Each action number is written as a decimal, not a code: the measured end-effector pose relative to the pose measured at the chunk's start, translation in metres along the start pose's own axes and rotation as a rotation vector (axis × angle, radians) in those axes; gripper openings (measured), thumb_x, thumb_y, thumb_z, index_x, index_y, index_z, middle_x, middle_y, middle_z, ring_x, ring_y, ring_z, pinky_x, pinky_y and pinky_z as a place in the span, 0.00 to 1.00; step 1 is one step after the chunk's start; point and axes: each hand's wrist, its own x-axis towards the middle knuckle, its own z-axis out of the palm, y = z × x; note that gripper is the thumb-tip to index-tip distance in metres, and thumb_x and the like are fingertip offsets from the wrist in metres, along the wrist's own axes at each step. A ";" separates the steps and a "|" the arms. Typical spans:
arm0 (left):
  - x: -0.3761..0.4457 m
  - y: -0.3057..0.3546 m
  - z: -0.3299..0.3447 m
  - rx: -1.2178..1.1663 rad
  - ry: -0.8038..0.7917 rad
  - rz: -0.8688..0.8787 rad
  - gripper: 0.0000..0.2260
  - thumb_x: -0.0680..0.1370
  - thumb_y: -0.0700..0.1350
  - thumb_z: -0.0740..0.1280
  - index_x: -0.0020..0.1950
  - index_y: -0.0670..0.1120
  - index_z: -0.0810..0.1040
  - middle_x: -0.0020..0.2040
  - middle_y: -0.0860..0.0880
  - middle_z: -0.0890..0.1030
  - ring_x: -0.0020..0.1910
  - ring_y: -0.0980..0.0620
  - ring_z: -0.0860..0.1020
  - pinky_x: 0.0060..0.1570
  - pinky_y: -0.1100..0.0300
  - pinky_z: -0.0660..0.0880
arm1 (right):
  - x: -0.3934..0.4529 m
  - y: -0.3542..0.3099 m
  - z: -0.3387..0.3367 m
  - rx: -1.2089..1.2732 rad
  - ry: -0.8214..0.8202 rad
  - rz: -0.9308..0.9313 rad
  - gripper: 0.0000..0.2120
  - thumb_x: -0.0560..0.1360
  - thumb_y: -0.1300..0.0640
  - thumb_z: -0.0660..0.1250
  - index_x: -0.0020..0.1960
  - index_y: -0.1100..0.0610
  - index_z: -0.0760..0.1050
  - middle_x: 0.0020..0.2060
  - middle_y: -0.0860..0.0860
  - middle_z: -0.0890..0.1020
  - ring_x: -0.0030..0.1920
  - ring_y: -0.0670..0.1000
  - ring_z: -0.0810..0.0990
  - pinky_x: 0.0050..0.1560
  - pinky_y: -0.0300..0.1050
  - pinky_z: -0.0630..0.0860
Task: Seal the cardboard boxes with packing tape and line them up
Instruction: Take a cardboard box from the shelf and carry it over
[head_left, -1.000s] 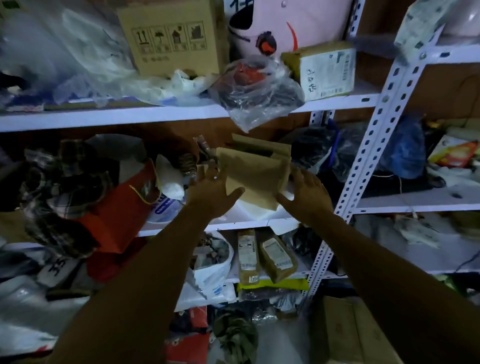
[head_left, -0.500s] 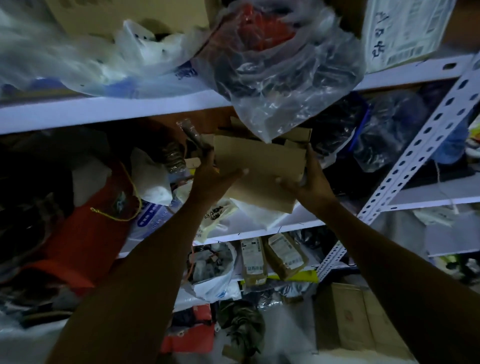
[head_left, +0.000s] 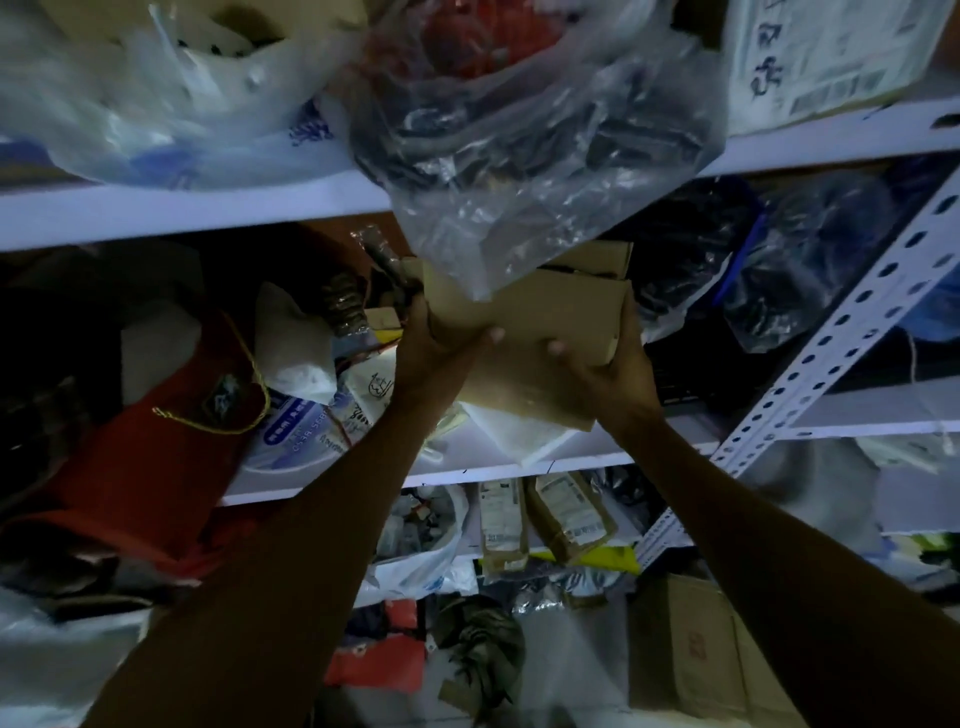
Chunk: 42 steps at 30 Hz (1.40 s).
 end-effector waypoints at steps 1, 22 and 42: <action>-0.005 0.003 0.001 -0.005 0.008 0.006 0.30 0.66 0.43 0.81 0.64 0.52 0.72 0.54 0.58 0.81 0.49 0.66 0.80 0.43 0.67 0.79 | -0.003 -0.002 -0.002 0.002 -0.005 -0.004 0.53 0.64 0.33 0.72 0.79 0.41 0.47 0.68 0.48 0.74 0.63 0.47 0.77 0.61 0.54 0.77; -0.138 0.053 -0.034 -0.008 -0.346 0.061 0.37 0.68 0.60 0.76 0.73 0.56 0.66 0.68 0.54 0.75 0.64 0.52 0.75 0.63 0.51 0.74 | -0.193 -0.085 -0.036 -0.018 0.326 0.010 0.47 0.66 0.33 0.73 0.78 0.40 0.54 0.67 0.40 0.75 0.61 0.40 0.76 0.59 0.33 0.74; -0.493 0.116 0.125 -0.162 -1.113 0.197 0.33 0.64 0.63 0.77 0.67 0.68 0.68 0.58 0.68 0.78 0.58 0.66 0.77 0.54 0.71 0.73 | -0.597 -0.111 -0.214 -0.243 1.091 0.361 0.51 0.65 0.29 0.71 0.78 0.38 0.46 0.71 0.46 0.71 0.67 0.52 0.72 0.70 0.56 0.69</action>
